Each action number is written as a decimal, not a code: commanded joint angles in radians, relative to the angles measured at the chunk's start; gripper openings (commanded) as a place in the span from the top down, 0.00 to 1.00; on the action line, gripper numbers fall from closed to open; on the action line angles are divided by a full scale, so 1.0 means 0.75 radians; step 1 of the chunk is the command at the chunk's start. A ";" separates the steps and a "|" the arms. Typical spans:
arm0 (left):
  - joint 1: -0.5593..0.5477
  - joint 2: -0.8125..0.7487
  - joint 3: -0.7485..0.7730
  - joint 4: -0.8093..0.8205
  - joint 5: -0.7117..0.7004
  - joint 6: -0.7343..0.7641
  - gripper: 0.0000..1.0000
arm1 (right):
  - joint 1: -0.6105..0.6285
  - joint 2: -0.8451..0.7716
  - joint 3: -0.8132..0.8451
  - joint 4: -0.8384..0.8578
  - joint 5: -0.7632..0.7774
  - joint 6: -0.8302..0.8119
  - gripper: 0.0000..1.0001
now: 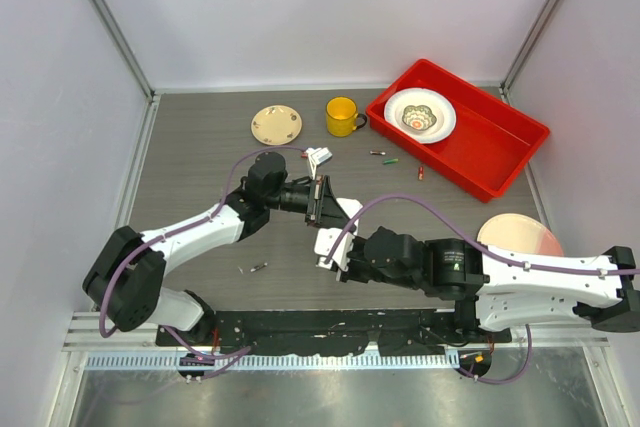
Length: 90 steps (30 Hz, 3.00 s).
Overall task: Load the batteries into the remote control
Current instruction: Load the battery into the remote control.
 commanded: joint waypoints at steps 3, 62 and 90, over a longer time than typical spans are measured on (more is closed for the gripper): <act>-0.001 -0.058 0.062 0.097 0.036 -0.048 1.00 | 0.010 -0.024 -0.019 -0.066 0.006 0.022 0.99; -0.001 -0.025 0.019 0.119 0.012 -0.040 1.00 | 0.010 -0.073 0.039 -0.029 0.083 0.055 0.75; -0.001 -0.044 0.045 0.113 0.024 -0.050 1.00 | 0.010 -0.030 0.059 -0.137 -0.015 0.028 0.98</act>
